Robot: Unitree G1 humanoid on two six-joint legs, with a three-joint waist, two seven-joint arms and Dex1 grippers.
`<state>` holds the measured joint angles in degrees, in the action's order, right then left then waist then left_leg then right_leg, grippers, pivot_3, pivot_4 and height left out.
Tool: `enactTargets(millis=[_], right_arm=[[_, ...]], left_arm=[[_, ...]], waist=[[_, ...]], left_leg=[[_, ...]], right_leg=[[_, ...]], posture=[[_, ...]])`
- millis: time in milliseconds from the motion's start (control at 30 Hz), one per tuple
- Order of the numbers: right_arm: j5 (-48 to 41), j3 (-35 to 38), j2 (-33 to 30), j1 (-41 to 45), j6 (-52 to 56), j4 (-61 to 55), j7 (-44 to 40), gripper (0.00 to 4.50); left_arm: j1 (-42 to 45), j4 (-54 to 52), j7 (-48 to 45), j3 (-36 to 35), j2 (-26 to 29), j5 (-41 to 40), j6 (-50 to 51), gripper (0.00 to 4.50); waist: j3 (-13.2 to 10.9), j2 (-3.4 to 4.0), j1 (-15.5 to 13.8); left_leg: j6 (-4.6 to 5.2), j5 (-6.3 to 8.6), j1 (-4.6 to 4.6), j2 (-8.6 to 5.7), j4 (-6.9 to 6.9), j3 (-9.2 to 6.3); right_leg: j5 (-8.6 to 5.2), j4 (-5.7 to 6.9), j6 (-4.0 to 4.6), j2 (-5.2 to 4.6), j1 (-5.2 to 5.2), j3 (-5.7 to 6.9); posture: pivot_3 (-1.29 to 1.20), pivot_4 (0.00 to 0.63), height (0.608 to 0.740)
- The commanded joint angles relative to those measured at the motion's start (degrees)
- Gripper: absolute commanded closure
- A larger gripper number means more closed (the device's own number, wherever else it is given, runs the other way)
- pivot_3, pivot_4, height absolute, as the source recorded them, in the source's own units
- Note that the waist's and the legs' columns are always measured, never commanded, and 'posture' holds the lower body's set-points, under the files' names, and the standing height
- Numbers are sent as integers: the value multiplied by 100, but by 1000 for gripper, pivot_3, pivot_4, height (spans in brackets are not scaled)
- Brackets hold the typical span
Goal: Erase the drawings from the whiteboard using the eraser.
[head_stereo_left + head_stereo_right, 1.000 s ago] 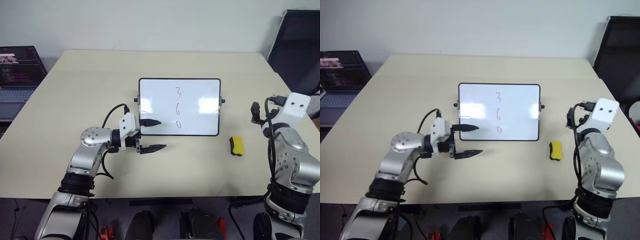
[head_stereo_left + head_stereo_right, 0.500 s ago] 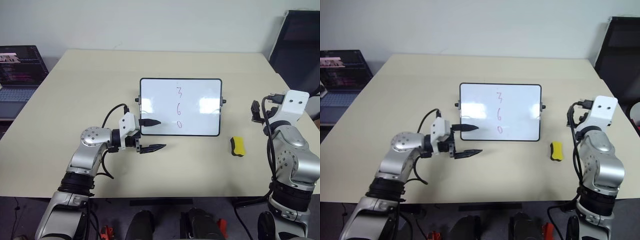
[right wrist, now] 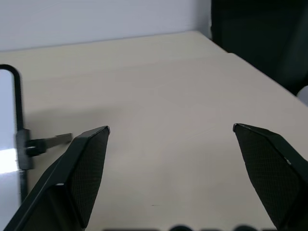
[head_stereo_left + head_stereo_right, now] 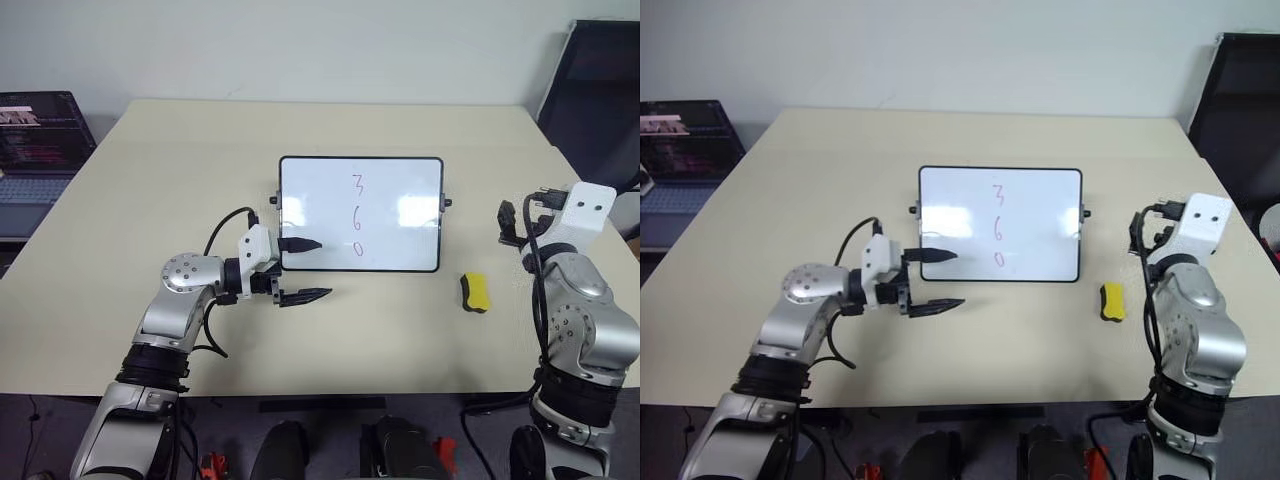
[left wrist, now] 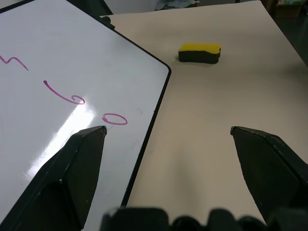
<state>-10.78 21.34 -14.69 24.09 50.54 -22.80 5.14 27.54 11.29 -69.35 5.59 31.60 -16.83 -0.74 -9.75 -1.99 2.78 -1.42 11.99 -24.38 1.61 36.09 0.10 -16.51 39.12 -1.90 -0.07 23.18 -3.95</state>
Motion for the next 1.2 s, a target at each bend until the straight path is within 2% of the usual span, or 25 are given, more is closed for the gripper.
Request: enactTargets(millis=[33, 533, 700, 800, 1133, 1200], right_arm=[[-59, 106, -41, 92, -113, -102, -34, 17], [-38, -29, -221, 59, -311, -117, -236, 17], [115, 135, -42, 94, -238, -42, 171, 17], [-269, 354, 139, 143, -323, -117, 19, 645], [-212, 359, 98, 72, -420, -165, 103, 4334], [-217, 358, 93, 69, -429, -169, 113, 4476]], left_arm=[[68, -102, 7, -92, 14, -29, -118, 0], [71, -105, -4, -101, 27, -34, -122, 0], [88, -80, -8, -100, 27, -31, -123, 0], [91, -76, -12, -100, 29, -30, -123, 0], [89, -80, -12, -103, 38, -28, -119, 0], [90, -76, -14, -103, 38, -30, -119, 0]], waist=[[0, 0, -1], [0, 0, 5], [0, 0, 3], [0, 0, 6], [0, 0, 5], [0, 0, 4]], left_leg=[[0, 0, 0, 1, 0, 0], [0, 0, 0, 1, 0, 0], [0, 0, 0, 1, 0, 0], [0, 0, 0, 2, 0, -1], [0, 0, 0, 1, 0, 0], [0, 0, 0, 1, 0, 0]], right_leg=[[0, 0, 0, 0, 0, 0], [0, 1, 0, 1, 0, -1], [0, 1, 0, 1, 0, 0], [0, 1, 0, 1, 0, -1], [0, 1, 0, 1, 0, -1], [0, 1, 0, 1, 0, -1]], posture=[[0, 150, 740], [0, 150, 740], [0, 150, 740], [0, 150, 740], [0, 150, 740], [0, 150, 740]])
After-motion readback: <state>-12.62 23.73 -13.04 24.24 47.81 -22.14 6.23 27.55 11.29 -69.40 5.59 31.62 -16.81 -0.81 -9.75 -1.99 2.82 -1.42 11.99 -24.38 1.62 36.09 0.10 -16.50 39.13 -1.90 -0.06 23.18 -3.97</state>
